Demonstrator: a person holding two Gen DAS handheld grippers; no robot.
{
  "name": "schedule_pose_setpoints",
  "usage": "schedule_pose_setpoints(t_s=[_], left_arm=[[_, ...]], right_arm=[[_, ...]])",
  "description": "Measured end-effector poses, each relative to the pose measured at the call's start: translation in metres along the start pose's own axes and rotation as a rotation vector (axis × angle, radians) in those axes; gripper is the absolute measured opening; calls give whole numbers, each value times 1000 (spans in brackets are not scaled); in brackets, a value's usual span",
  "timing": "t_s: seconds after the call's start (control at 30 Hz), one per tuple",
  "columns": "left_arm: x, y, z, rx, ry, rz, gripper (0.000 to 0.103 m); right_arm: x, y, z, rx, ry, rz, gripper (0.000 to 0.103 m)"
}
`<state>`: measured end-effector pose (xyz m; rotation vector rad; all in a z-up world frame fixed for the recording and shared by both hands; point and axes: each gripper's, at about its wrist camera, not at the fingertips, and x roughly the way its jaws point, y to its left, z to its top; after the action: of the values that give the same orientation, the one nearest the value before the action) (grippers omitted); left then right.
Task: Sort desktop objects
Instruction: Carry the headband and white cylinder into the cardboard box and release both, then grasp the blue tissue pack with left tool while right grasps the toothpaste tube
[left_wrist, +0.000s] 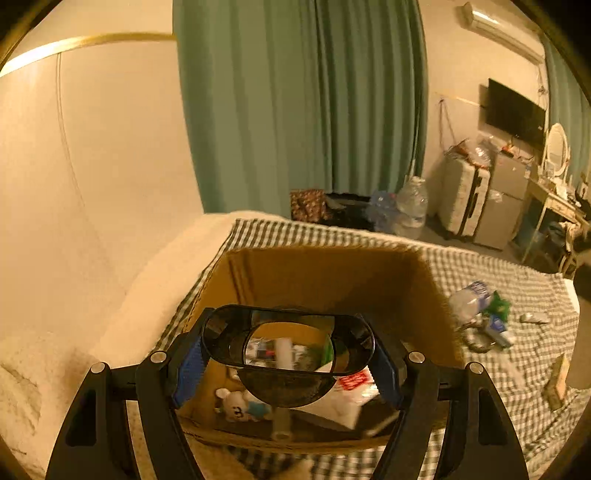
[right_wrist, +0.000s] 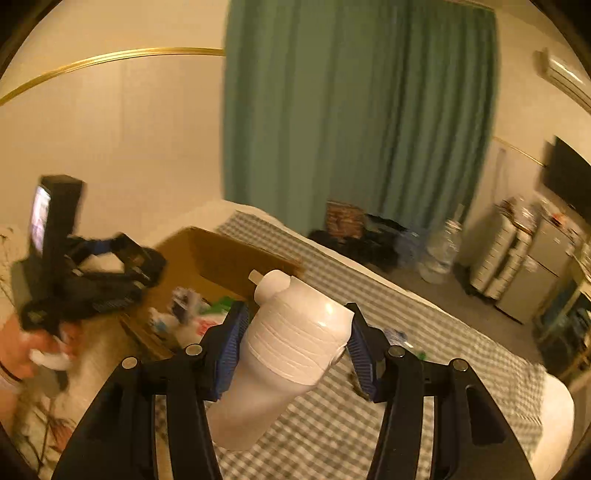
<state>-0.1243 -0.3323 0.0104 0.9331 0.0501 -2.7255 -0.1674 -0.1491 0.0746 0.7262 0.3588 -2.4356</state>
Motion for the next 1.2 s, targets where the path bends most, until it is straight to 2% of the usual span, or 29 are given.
schedule_pose_setpoints(t_s=[0.1,0.13,0.33,0.37,0.4,0.43,0.5,0.6,0.73,0.93,1.07,1.2], left_arm=[[13,5,-10,6,18,-7,85],[15,7,-14,5,12,2,95],[20,18,-21,-4,6,-4,99],[19,18,-21,-8,2,-5,99],[16,19,-22,-13,-3,-3,99],[14,18,-21,-18,-8,1,100],[8,16,-21,-23,-13,8,101],[-8,3,-21,-23,-15,-20,103],[-36,-23,-24,-20,-34,-65,103],[-73,-81,-33,-6,-22,-145,103],[-82,-121,-35,9,-6,-169,103],[-80,-163,-37,44,6,-189,103]], right_arm=[[28,25,11,-31,6,53,53],[39,31,13,-24,15,77,52],[91,45,19,48,47,117,53],[94,46,20,63,43,110,62],[99,46,21,76,45,92,85],[100,43,21,87,47,68,91],[97,36,20,109,28,37,91],[77,19,12,106,16,10,91],[25,-30,-15,113,-4,-68,91],[-84,-119,-64,222,-46,-200,95],[-147,-165,-93,312,-109,-250,100],[-175,-196,-128,365,-153,-305,100]])
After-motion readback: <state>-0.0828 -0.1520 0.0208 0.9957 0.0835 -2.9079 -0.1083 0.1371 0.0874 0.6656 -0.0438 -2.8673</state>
